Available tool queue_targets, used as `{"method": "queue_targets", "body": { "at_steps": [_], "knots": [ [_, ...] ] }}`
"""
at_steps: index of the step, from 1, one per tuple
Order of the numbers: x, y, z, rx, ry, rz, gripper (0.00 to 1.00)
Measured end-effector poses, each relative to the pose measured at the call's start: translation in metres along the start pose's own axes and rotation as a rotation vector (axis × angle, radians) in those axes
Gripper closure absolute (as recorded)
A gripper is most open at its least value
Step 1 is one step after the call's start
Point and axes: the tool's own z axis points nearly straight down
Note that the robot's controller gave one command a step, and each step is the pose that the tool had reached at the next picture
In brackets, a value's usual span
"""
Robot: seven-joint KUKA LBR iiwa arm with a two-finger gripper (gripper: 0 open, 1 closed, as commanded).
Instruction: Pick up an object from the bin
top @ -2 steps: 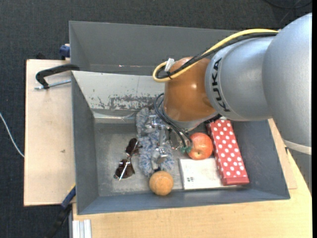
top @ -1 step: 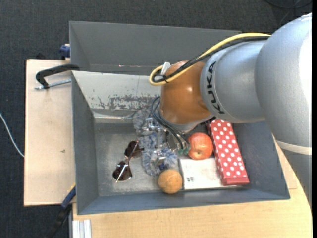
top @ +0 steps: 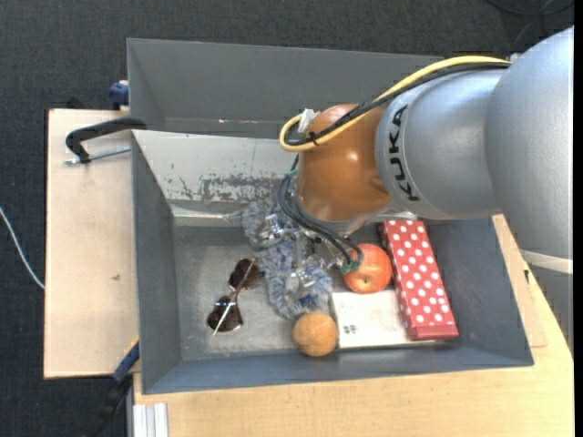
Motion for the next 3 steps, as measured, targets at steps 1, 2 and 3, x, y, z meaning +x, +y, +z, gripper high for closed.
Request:
{"method": "queue_targets", "body": {
  "at_steps": [1,2,3],
  "knots": [
    [-0.0057,-0.0088,0.0118,-0.005,0.007,-0.425,1.0],
    [-0.0057,-0.0088,0.0117,-0.005,0.007,-0.425,1.0],
    [-0.0043,-0.0085,0.0079,-0.006,0.009,-0.426,1.0]
  ]
}}
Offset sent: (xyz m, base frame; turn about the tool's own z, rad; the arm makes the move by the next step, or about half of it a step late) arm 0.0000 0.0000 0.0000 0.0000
